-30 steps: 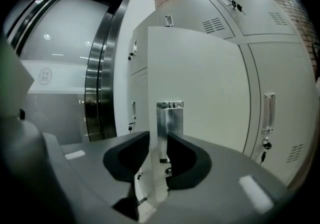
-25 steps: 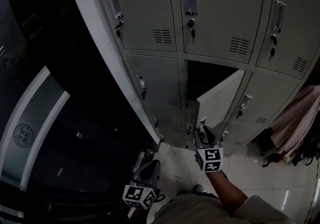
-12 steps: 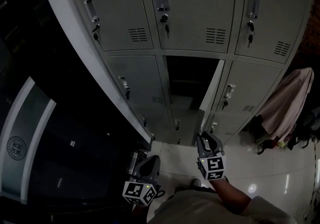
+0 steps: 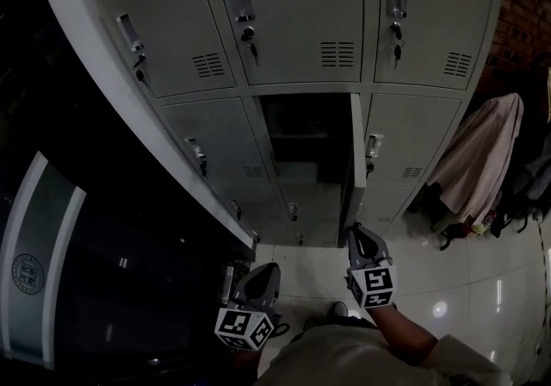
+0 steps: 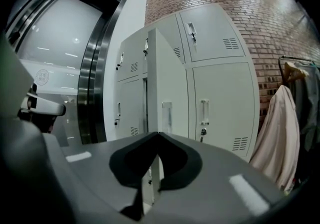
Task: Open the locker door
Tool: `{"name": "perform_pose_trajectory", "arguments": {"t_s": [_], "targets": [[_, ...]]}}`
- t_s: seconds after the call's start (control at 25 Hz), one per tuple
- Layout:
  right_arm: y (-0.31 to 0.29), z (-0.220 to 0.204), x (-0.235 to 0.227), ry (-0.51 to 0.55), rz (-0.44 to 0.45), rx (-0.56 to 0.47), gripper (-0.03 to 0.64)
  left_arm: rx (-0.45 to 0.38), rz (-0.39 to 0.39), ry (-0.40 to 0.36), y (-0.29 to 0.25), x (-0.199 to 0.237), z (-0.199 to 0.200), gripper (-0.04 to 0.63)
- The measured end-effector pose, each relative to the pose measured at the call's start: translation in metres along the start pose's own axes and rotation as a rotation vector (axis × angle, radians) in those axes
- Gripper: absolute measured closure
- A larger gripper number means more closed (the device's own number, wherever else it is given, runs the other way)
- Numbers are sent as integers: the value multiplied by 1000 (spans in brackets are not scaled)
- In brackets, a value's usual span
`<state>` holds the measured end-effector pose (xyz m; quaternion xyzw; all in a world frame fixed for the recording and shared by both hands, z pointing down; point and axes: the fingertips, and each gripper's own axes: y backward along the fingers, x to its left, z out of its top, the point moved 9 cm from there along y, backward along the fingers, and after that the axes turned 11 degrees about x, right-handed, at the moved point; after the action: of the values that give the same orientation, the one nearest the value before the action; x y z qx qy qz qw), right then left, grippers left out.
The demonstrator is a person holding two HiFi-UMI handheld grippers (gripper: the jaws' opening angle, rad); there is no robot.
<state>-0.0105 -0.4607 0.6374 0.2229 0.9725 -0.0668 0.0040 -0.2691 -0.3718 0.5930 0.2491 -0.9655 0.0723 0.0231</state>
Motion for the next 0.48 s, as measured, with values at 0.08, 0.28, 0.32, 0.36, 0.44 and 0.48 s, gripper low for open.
{"name": "perform_pose_trajectory", "arguments": {"t_s": [0.08, 0.28, 0.32, 0.36, 0.44, 0.48], "targets": [[3, 0, -4, -13, -14, 3, 615, 2, -7, 10, 0, -3, -1, 531], [11, -5, -5, -30, 14, 23, 615, 15, -9, 22, 8, -9, -3, 531], [14, -6, -4, -29, 12, 19, 615, 17, -9, 19, 9, -9, -4, 531], [18, -6, -3, -27, 6, 11, 615, 19, -10, 18, 10, -9, -6, 531], [27, -7, 0, -36, -2, -6, 615, 24, -8, 13, 13, -8, -9, 529], [31, -7, 1, -43, -4, -15, 615, 26, -2, -1, 15, -8, -10, 529]]}}
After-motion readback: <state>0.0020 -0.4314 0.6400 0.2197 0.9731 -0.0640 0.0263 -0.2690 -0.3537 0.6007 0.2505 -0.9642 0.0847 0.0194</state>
